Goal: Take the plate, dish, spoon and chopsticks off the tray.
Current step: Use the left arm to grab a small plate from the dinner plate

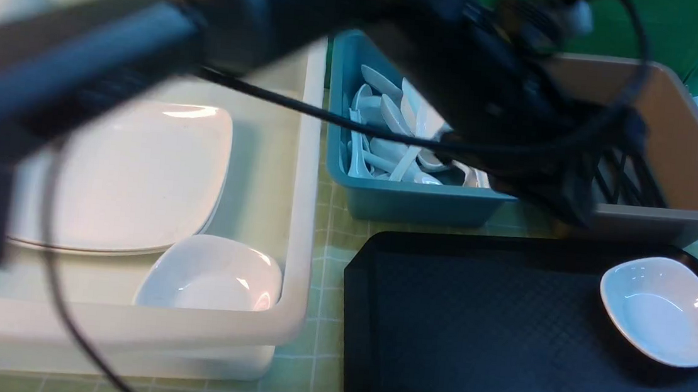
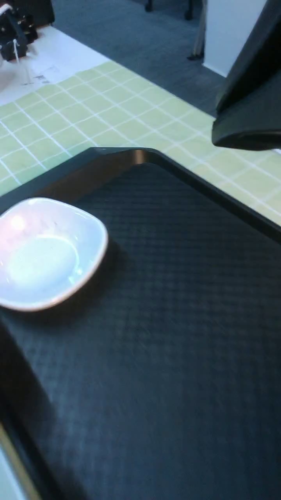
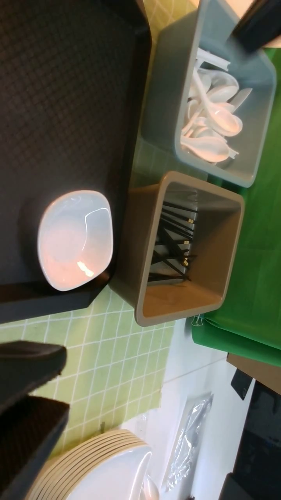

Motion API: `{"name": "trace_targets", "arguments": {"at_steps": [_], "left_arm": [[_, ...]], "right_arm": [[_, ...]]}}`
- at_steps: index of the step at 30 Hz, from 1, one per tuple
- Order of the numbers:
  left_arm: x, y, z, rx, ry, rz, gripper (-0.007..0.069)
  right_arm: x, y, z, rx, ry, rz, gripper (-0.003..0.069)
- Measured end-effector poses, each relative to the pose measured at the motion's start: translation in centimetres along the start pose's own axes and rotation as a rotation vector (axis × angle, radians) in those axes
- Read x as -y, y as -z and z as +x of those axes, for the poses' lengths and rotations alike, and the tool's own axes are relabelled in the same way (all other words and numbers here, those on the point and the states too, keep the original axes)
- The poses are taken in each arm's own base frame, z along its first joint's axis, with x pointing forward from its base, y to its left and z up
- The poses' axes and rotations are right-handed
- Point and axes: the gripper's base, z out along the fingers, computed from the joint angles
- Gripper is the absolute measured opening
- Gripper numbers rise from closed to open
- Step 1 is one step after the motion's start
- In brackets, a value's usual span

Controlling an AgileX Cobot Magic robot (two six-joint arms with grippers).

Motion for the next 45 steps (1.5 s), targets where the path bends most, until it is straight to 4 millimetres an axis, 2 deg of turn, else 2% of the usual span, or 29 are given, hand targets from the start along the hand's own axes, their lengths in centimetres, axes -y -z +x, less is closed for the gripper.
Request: {"name": "trace_targets", "arguments": {"at_steps": [1, 2, 5, 7, 8, 12, 18, 25, 30, 39, 45], "left_arm": [[-0.1, -2.4, -0.2, -0.017, 0.053, -0.002, 0.0055], [-0.1, -3.2, -0.3, -0.022, 0.065, -0.003, 0.0071], [-1.5, -7.8, -0.3, -0.059, 0.139, -0.018, 0.0156], [-2.2, -9.5, -0.3, -0.074, 0.171, -0.018, 0.0195], [-2.7, -11.0, -0.3, -0.078, 0.207, -0.015, 0.0248], [-3.9, -14.4, 0.3, -0.085, 0.297, -0.018, 0.0331], [-4.6, -17.8, 1.2, -0.040, 0.371, -0.014, 0.0347], [-4.4, -19.6, 1.2, 0.056, 0.381, 0.017, 0.0344], [-5.1, -20.9, 1.8, 0.059, 0.411, 0.001, 0.0344], [-5.3, -20.9, 0.8, 0.179, 0.428, 0.027, 0.0344], [-5.7, -21.9, 1.2, 0.182, 0.447, 0.029, 0.0344]], "right_arm": [[0.0, 0.0, 0.0, 0.000, -0.006, 0.000, 0.0135], [0.0, 0.0, 0.0, 0.000, -0.013, 0.000, 0.0135], [0.0, 0.0, 0.0, 0.000, -0.029, 0.000, 0.0136], [0.0, 0.0, 0.0, 0.000, -0.031, 0.000, 0.0136], [0.0, 0.0, 0.0, 0.000, -0.036, 0.000, 0.0136], [0.0, 0.0, 0.0, 0.000, -0.040, 0.000, 0.0136], [0.0, 0.0, 0.0, 0.001, -0.043, 0.000, 0.0141], [0.0, 0.0, 0.0, 0.001, -0.043, 0.000, 0.0150], [0.0, 0.0, 0.0, 0.001, -0.044, 0.000, 0.0157], [0.0, 0.0, 0.0, 0.001, -0.045, 0.000, 0.0157], [0.0, 0.0, 0.0, 0.001, -0.045, 0.000, 0.0160]]}}
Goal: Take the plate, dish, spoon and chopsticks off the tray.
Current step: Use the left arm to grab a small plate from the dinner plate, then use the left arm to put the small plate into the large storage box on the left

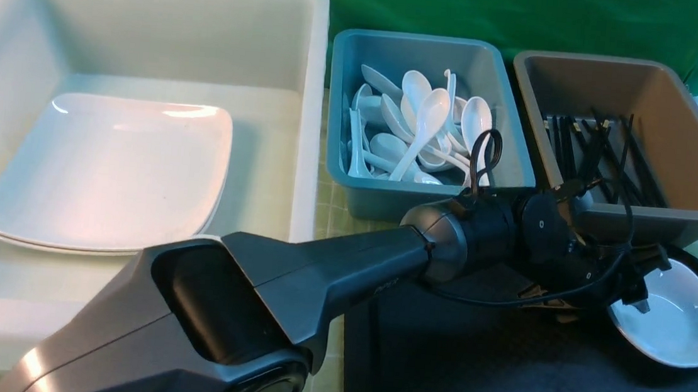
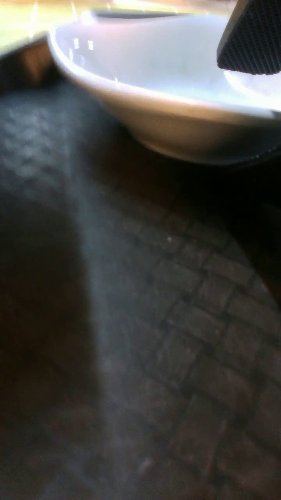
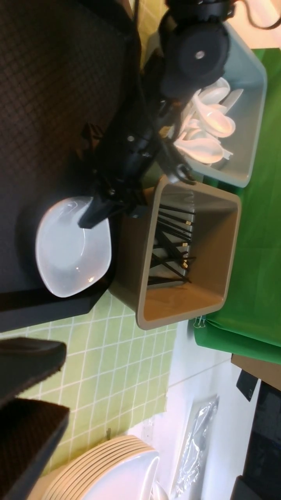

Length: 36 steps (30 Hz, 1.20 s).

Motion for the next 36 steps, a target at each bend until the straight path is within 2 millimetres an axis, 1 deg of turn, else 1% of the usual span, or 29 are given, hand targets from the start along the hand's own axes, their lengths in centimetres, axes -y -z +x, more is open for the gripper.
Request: {"name": "trace_targets", "arguments": {"at_steps": [4, 7, 9, 10, 11, 12, 14, 15, 16, 17, 19, 20, 21, 22, 23, 24, 25, 26, 27, 28, 29, 30, 32, 33, 34, 35, 36], "left_arm": [[0.2, -0.6, 0.6, 0.011, -0.004, 0.015, 0.0321], [0.2, -0.8, 0.9, 0.005, -0.007, 0.013, 0.0236], [0.1, -0.8, 1.1, -0.016, -0.017, 0.000, 0.0138], [0.0, -0.8, 1.1, -0.019, -0.019, -0.003, 0.0116], [0.0, -0.6, 1.1, -0.037, -0.026, -0.014, 0.0057], [0.0, -0.3, 0.9, -0.045, -0.039, -0.022, 0.0029], [0.3, 0.7, 0.3, -0.061, -0.085, -0.036, 0.0004], [0.9, 1.9, -0.3, -0.070, -0.125, -0.041, 0.0001], [0.9, 2.2, -0.5, -0.074, -0.138, -0.046, 0.0001], [1.7, 3.7, -1.2, -0.078, -0.182, -0.045, 0.0001], [4.0, 7.9, -2.9, -0.068, -0.286, -0.032, 0.0001], [4.7, 9.7, -3.6, -0.051, -0.326, -0.032, 0.0001], [6.0, 12.2, -4.5, -0.025, -0.379, -0.026, 0.0001], [6.6, 13.3, -4.7, -0.011, -0.394, -0.018, 0.0001], [7.8, 16.8, -5.8, 0.033, -0.463, -0.026, 0.0001], [8.8, 19.2, -6.2, 0.067, -0.496, -0.023, 0.0001], [9.8, 23.7, -7.1, 0.124, -0.558, -0.052, 0.0001], [10.3, 26.9, -7.7, 0.170, -0.596, -0.086, 0.0001], [10.3, 28.2, -8.0, 0.191, -0.613, -0.113, 0.0001], [10.3, 31.8, -8.6, 0.245, -0.635, -0.164, 0.0001], [9.9, 34.7, -9.0, 0.277, -0.644, -0.230, 0.0001], [8.8, 38.1, -9.7, 0.306, -0.637, -0.333, 0.0001], [7.0, 42.6, -10.2, 0.353, -0.601, -0.435, 0.0001], [5.8, 44.1, -10.6, 0.371, -0.576, -0.469, 0.0001], [5.0, 45.0, -10.6, 0.371, -0.561, -0.487, 0.0001], [3.6, 46.1, -10.8, 0.369, -0.527, -0.505, 0.0001], [1.9, 46.8, -10.4, 0.339, -0.490, -0.522, 0.0001]], "right_arm": [[0.0, 0.0, 0.0, 0.000, 0.000, 0.000, 0.0163], [0.0, 0.0, 0.0, 0.001, 0.000, 0.000, 0.0167], [0.0, 0.0, 0.0, 0.001, 0.000, 0.000, 0.0168], [0.0, 0.0, 0.0, 0.001, 0.000, 0.000, 0.0168], [0.0, 0.0, 0.0, 0.001, 0.000, 0.000, 0.0168], [0.0, 0.0, 0.0, 0.001, 0.000, 0.000, 0.0169], [0.0, 0.0, 0.0, 0.001, 0.000, 0.000, 0.0169], [0.0, 0.0, 0.0, 0.002, 0.000, 0.000, 0.0169], [0.0, 0.0, 0.0, 0.003, 0.000, -0.001, 0.0169], [0.0, 0.0, 0.0, 0.004, 0.000, -0.001, 0.0169], [0.0, 0.0, -0.1, 0.007, 0.000, -0.001, 0.0169], [0.0, 0.0, -0.1, 0.007, 0.000, -0.001, 0.0169], [0.0, 0.0, -0.1, 0.007, 0.000, -0.001, 0.0169], [0.0, 0.0, -0.1, 0.007, 0.000, -0.001, 0.0169], [0.0, 0.0, -0.1, 0.007, 0.000, -0.001, 0.0169], [0.0, 0.0, -0.1, 0.007, 0.000, -0.001, 0.0169], [0.0, 0.0, -0.1, 0.008, 0.000, -0.001, 0.0169], [0.0, 0.0, -0.1, 0.008, 0.000, -0.001, 0.0169], [0.0, 0.0, -0.1, 0.008, 0.000, -0.001, 0.0169], [0.0, 0.0, -0.1, 0.011, 0.000, -0.002, 0.0169], [0.0, 0.0, -0.1, 0.013, 0.000, -0.002, 0.0169], [0.0, 0.0, -0.1, 0.015, 0.000, -0.002, 0.0169], [0.0, 0.0, -0.2, 0.022, 0.000, -0.005, 0.0169], [0.0, 0.0, -0.2, 0.022, 0.000, -0.005, 0.0169], [-0.1, 0.0, -0.2, 0.024, 0.000, -0.005, 0.0169], [-0.1, 0.0, -0.2, 0.025, 0.000, -0.005, 0.0169], [-0.1, 0.0, -0.2, 0.025, 0.000, -0.005, 0.0169]]}}
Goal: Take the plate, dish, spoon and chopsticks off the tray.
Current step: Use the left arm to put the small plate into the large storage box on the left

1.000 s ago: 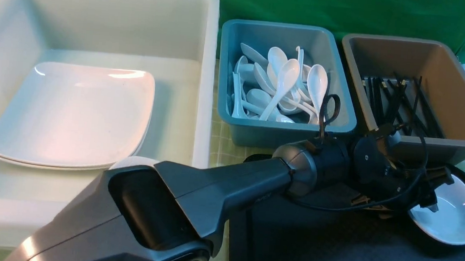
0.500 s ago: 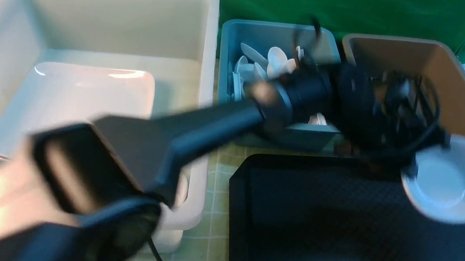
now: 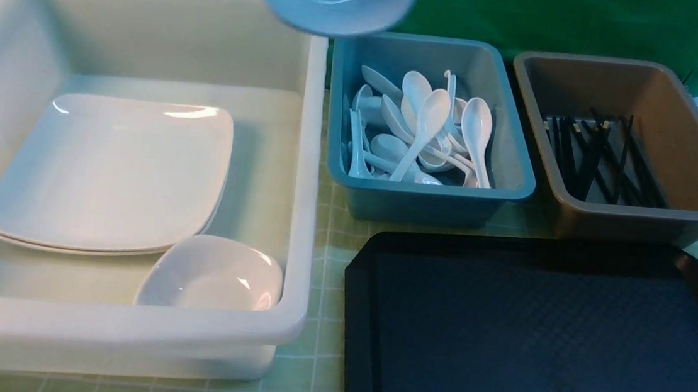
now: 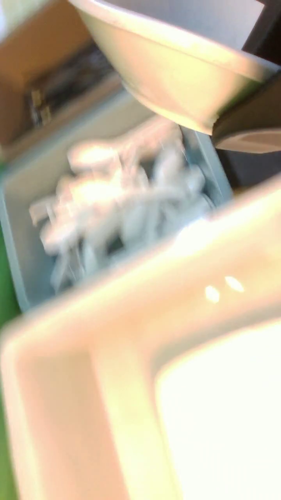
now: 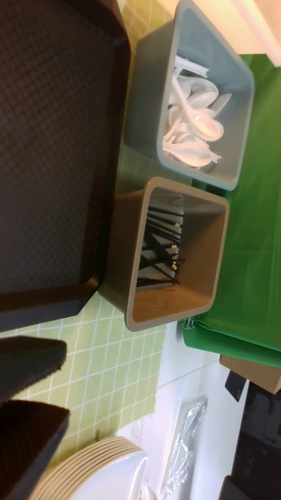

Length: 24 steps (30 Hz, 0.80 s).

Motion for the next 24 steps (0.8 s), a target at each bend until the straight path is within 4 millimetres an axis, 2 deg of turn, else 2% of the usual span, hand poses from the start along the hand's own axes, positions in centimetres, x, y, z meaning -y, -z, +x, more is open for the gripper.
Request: {"name": "trace_targets", "arguments": {"at_steps": [1, 2, 6, 9, 13, 15, 21, 24], "left_arm": [[-2.0, -0.2, 1.2, -0.048, 0.030, -0.010, 0.0001], [-2.3, -0.3, 1.7, -0.068, 0.034, -0.013, 0.0001], [-8.0, -2.9, 7.2, -0.278, 0.096, -0.052, 0.0001], [-10.3, -5.2, 10.5, -0.389, 0.124, -0.046, 0.0001], [-10.8, -7.5, 12.6, -0.451, 0.079, 0.027, 0.0001], [-10.4, -8.8, 13.3, -0.483, 0.043, 0.086, 0.0001], [-9.1, -12.4, 14.3, -0.546, -0.076, 0.136, 0.0001], [-9.0, -13.5, 14.7, -0.577, -0.110, 0.141, 0.0001]], "right_arm": [[0.0, 0.0, 0.0, 0.002, 0.000, 0.000, 0.0169], [0.0, 0.0, 0.0, 0.002, 0.000, 0.000, 0.0169], [0.0, 0.0, 0.0, 0.003, -0.002, -0.001, 0.0169], [0.0, 0.0, 0.0, 0.003, -0.002, -0.001, 0.0169], [0.0, 0.0, 0.0, 0.003, -0.002, -0.001, 0.0171], [0.0, 0.0, 0.0, 0.004, -0.002, -0.001, 0.0175], [0.0, 0.0, -0.1, 0.006, -0.002, -0.001, 0.0176], [0.0, 0.0, -0.1, 0.006, -0.004, -0.001, 0.0178]]}}
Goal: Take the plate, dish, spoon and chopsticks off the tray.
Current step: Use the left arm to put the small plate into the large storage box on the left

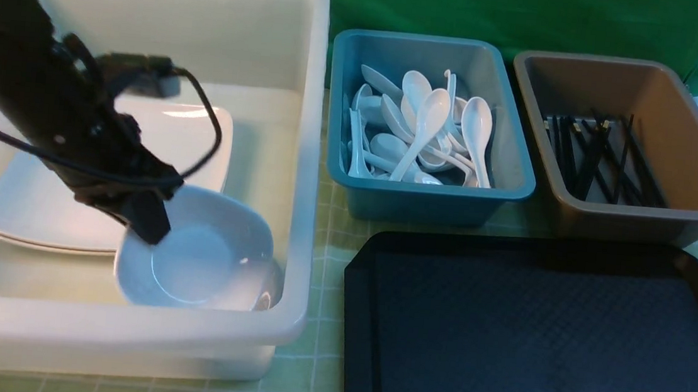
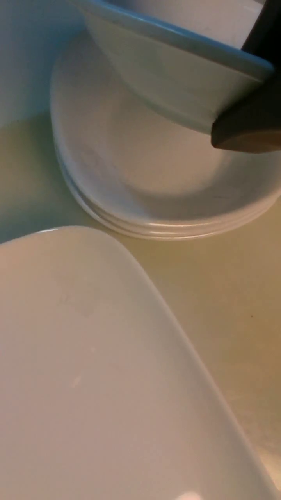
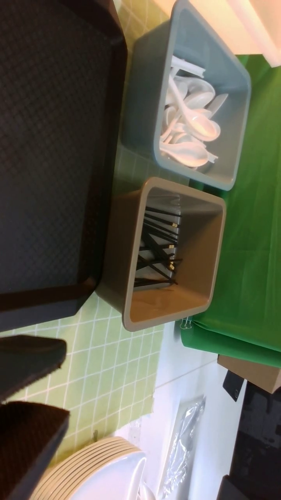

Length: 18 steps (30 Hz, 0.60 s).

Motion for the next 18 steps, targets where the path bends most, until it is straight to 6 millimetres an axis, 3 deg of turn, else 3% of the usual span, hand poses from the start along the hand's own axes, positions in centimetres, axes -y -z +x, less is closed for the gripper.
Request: {"name": "trace_targets", "arguments": {"at_steps": [4, 10, 18], "left_arm": [[-0.4, -1.8, -0.5, -0.021, -0.023, -0.006, 0.0001], [-0.9, -2.3, -1.0, 0.020, -0.015, -0.031, 0.0029], [-1.0, -2.4, -1.2, 0.040, -0.014, -0.042, 0.0238]], "right_arm": [[0.0, 0.0, 0.0, 0.000, 0.000, 0.000, 0.0184], [0.0, 0.0, 0.0, 0.001, 0.000, 0.000, 0.0192], [0.0, 0.0, -0.1, 0.013, 0.000, -0.002, 0.0200]]}}
